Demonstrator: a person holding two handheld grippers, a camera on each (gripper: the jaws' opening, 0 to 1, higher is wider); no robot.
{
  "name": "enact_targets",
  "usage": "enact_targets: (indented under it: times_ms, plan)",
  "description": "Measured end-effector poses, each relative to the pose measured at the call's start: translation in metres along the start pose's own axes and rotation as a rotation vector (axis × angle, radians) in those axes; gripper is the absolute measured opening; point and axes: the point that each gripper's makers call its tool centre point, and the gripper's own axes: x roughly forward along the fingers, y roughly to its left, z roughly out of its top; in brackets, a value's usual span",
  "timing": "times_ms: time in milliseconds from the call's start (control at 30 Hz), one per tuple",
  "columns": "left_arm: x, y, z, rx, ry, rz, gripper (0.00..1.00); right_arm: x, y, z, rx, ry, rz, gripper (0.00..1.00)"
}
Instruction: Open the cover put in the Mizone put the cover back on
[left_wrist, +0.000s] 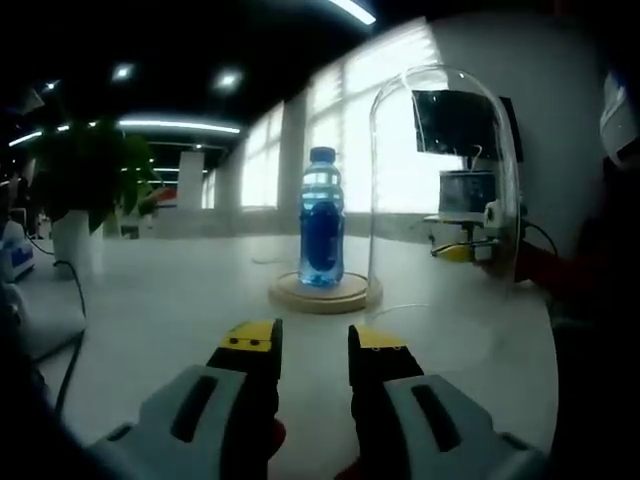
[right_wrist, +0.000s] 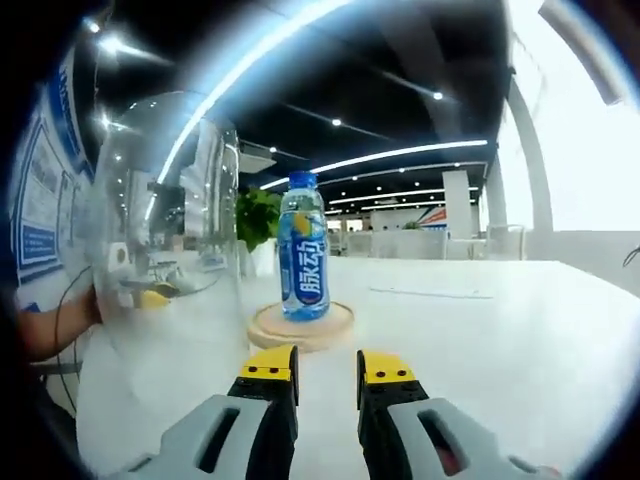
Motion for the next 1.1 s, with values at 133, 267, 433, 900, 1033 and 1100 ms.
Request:
enact_targets:
  times_ms: [133, 267, 433, 900, 1033, 1100]
  plan:
    - [0.0003, 0.0001, -0.0002, -0.005, -0.001, -0.005, 0.22, -0.0034, -0.0038, -0.0032, 0.029, 0.003, -0.010, 0.16]
    - [0.0004, 0.0013, -0.0010, -0.007, -0.003, -0.015, 0.22, -0.0042, -0.0067, -0.0025, 0.054, -0.005, -0.019, 0.16]
    - [-0.0002, 0.0039, -0.0016, -0.010, -0.009, -0.021, 0.22, -0.0036, -0.0026, -0.0033, 0.032, 0.001, -0.012, 0.16]
    - [-0.0007, 0.0036, -0.0026, -0.006, -0.009, -0.027, 0.22, -0.0034, -0.0005, -0.0038, 0.016, 0.005, -0.009, 0.16]
    - [-0.0008, 0.0031, -0.0021, -0.005, -0.011, -0.028, 0.22, -0.0033, -0.0003, -0.0040, 0.016, 0.006, -0.007, 0.16]
    - [-0.0008, 0.0026, -0.0017, -0.005, -0.012, -0.029, 0.22, -0.0034, 0.0002, -0.0040, 0.013, 0.006, -0.006, 0.16]
